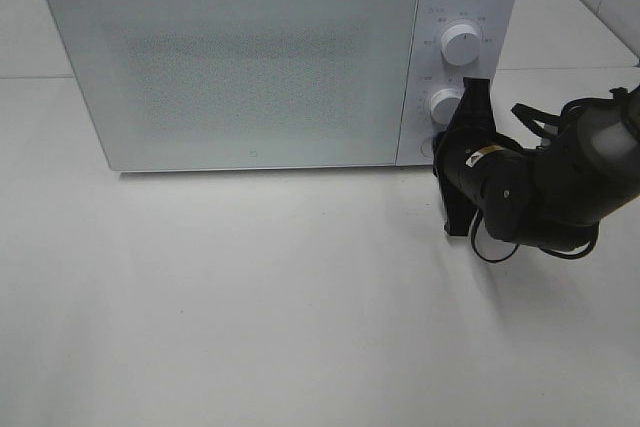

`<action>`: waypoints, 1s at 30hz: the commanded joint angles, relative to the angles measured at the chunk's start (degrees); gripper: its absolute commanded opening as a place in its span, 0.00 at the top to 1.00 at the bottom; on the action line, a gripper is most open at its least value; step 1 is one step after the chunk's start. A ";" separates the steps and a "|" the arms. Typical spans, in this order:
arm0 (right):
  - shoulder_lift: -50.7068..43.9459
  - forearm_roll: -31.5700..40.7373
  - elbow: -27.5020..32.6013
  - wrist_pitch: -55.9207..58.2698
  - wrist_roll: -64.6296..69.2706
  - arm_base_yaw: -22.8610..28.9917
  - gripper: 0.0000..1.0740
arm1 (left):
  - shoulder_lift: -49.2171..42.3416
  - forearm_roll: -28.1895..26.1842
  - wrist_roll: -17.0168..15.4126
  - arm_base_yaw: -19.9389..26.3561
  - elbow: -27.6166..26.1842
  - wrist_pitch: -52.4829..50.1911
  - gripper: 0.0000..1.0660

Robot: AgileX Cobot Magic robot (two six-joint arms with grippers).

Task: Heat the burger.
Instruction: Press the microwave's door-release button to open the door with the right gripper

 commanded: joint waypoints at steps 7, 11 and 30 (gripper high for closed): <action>0.06 0.11 -2.29 -3.09 -1.89 0.00 1.00 | -0.40 -0.40 -0.29 0.06 0.00 -0.11 0.05; 0.17 0.69 -2.35 -3.50 -2.46 -0.23 1.00 | -0.40 -0.40 -0.29 0.06 0.00 -0.11 0.05; 2.92 4.53 -7.05 -9.57 -6.70 -0.23 1.00 | -0.40 -0.40 -0.29 0.06 0.00 -0.11 0.05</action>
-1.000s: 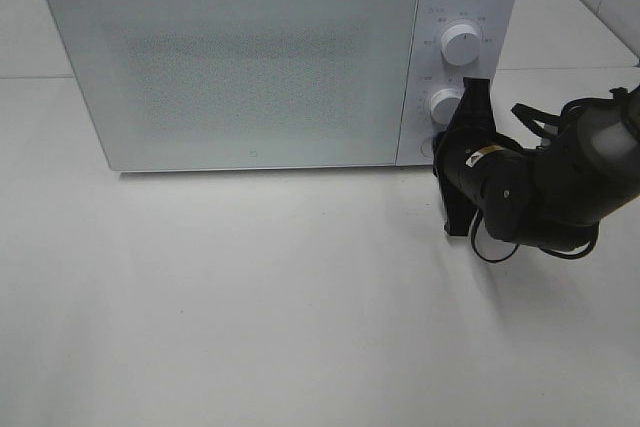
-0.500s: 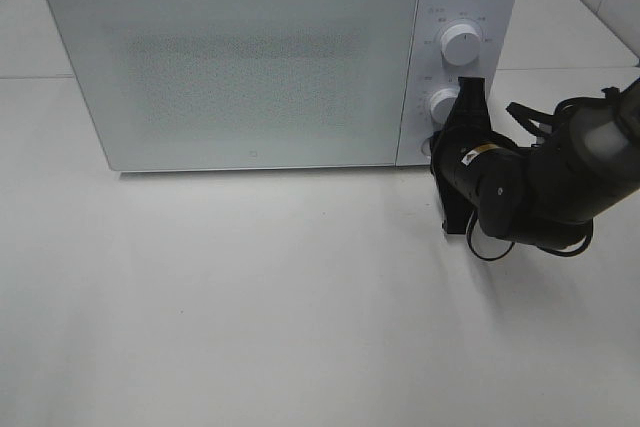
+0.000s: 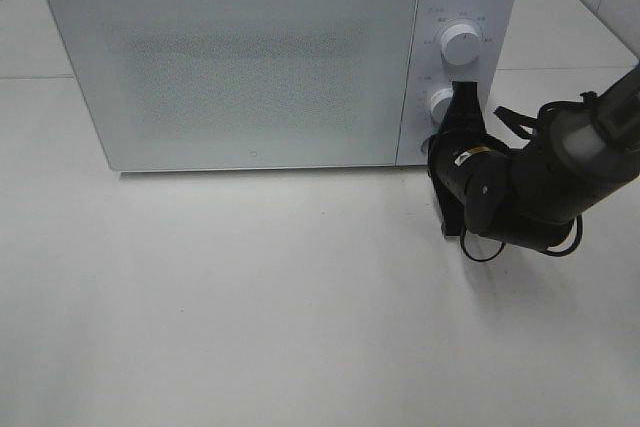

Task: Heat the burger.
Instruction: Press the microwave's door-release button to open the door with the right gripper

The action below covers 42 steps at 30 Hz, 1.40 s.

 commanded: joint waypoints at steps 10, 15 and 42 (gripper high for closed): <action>0.06 0.74 -4.64 -17.70 -3.27 -0.92 1.00 | -0.40 -0.40 -0.29 0.06 0.00 -0.11 0.05; 0.06 0.80 -5.21 -19.54 -3.67 -0.92 1.00 | -0.40 -0.40 -0.29 0.06 0.00 -0.11 0.05; -0.23 -0.06 -9.11 -17.70 -4.87 -2.06 1.00 | -0.40 -0.40 -0.29 0.06 0.00 -0.11 0.05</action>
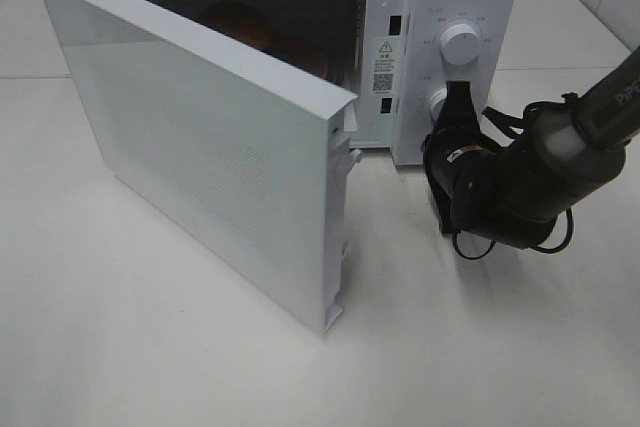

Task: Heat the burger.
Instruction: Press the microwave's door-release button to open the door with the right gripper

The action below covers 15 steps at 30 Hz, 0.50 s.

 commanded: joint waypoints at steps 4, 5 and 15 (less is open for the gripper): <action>-1.72 -4.70 -6.30 -13.18 0.29 -2.81 1.00 | -0.40 -0.40 -0.29 0.06 0.00 -0.11 0.05; -1.72 -4.81 -6.30 -10.08 0.97 -2.75 1.00 | -0.40 -0.40 -0.29 0.06 0.00 -0.11 0.05; -1.72 -3.84 -3.61 -4.76 2.64 -1.49 1.00 | -0.40 -0.40 -0.29 0.06 0.00 -0.11 0.05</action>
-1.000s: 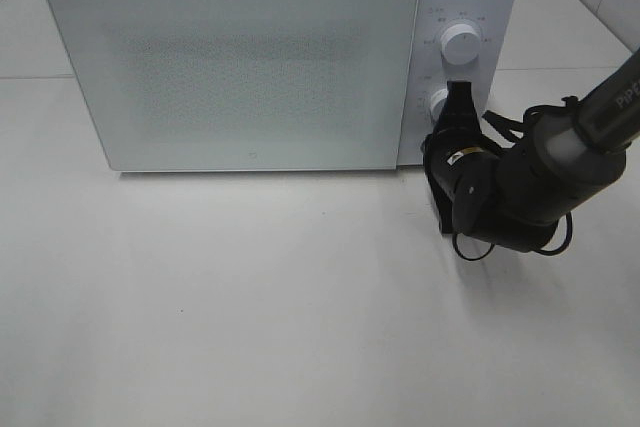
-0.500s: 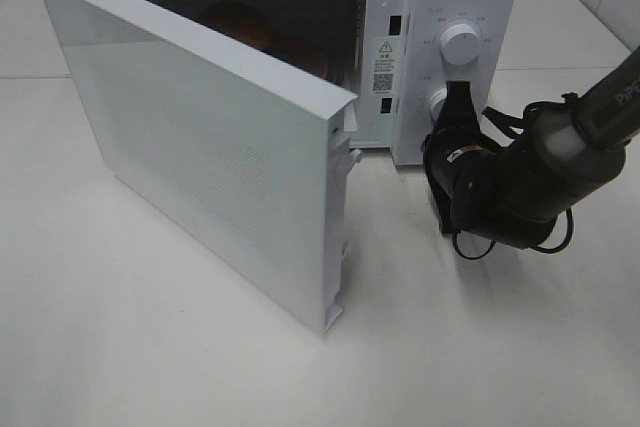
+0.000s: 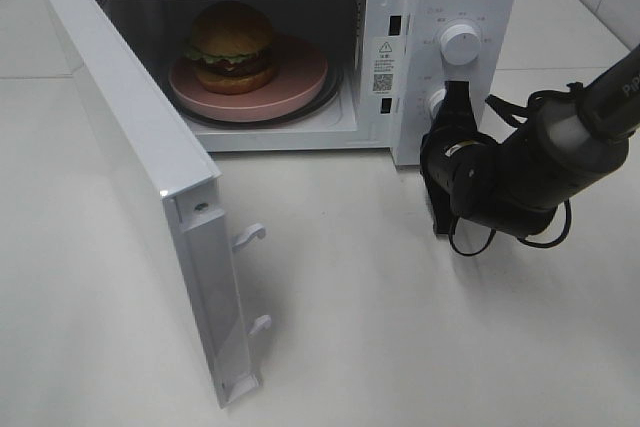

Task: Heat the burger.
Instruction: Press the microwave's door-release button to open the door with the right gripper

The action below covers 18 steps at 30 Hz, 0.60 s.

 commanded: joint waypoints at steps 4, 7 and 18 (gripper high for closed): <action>-1.43 -5.56 0.06 -9.45 2.06 -1.26 1.00 | -0.40 -0.40 -0.29 0.06 0.00 -0.11 0.05; -2.52 -5.79 1.83 -9.40 2.18 -1.26 1.00 | -0.40 -0.40 -0.29 0.06 0.00 -0.11 0.05; -5.79 -9.63 8.31 -6.02 4.30 -1.26 1.00 | -0.40 -0.40 -0.23 0.06 0.00 -0.11 0.05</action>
